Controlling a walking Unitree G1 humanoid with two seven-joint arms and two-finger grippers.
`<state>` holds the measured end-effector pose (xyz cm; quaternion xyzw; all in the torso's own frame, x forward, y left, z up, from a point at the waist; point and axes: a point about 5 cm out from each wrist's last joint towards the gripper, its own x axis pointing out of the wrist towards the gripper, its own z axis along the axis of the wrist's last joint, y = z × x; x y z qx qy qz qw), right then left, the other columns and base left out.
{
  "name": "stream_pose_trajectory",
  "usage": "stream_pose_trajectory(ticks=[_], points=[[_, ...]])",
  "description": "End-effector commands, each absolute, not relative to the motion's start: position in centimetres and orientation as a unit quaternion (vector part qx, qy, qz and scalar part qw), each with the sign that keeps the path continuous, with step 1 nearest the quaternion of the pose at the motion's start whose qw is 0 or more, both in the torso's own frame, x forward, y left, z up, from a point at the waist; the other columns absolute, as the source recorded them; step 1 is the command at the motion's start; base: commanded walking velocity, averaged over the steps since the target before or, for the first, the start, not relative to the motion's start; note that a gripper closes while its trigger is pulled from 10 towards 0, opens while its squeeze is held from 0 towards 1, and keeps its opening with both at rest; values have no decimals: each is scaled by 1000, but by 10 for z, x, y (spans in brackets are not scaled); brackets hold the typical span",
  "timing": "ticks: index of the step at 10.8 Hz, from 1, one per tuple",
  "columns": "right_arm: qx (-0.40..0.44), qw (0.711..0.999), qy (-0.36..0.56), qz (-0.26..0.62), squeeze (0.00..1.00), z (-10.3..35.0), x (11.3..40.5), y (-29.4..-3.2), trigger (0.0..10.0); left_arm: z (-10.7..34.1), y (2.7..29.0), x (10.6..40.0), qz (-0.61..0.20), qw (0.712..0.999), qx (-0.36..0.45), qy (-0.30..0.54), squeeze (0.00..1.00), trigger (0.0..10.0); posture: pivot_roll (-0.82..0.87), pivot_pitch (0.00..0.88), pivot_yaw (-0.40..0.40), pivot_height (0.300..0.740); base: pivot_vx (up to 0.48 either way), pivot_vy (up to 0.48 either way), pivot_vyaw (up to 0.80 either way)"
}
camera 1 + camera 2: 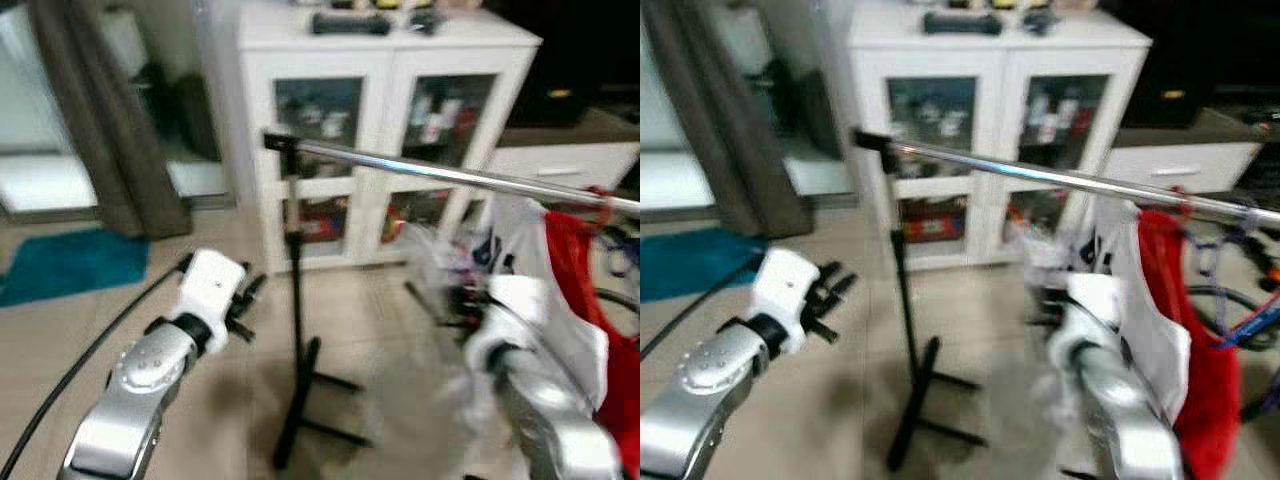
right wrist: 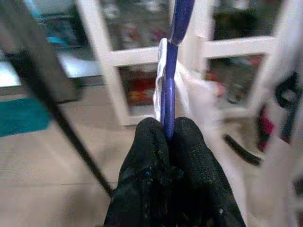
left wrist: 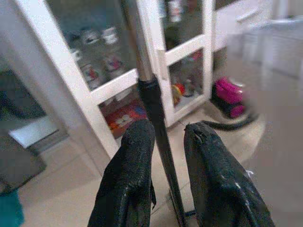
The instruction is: Hang hanger
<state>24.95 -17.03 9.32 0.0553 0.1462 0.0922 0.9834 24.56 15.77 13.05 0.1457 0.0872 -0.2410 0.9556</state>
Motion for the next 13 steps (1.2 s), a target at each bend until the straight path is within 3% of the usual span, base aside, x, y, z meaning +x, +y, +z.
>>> stream_pose_trajectory(ticks=[1,5,9,11,13], points=[[54,985,110,123,0,112,256,-165,10000,133,153,244,-268,947,160,79,0,10000,92,0,-3,740,0,0,0],[49,974,66,213,0,157,298,-124,10000,134,150,246,-306,929,184,93,0,10000,87,0,-17,740,0,0,0],[62,987,90,120,0,168,339,-124,10000,137,143,243,-334,917,195,94,0,10000,80,0,-48,740,0,0,0],[59,986,147,57,0,152,346,-136,10000,137,142,241,-340,914,199,100,0,10000,82,0,-55,740,0,0,0],[93,976,187,58,0,139,342,-135,10000,136,141,239,-347,911,198,105,0,10000,82,0,-58,740,0,0,0]])
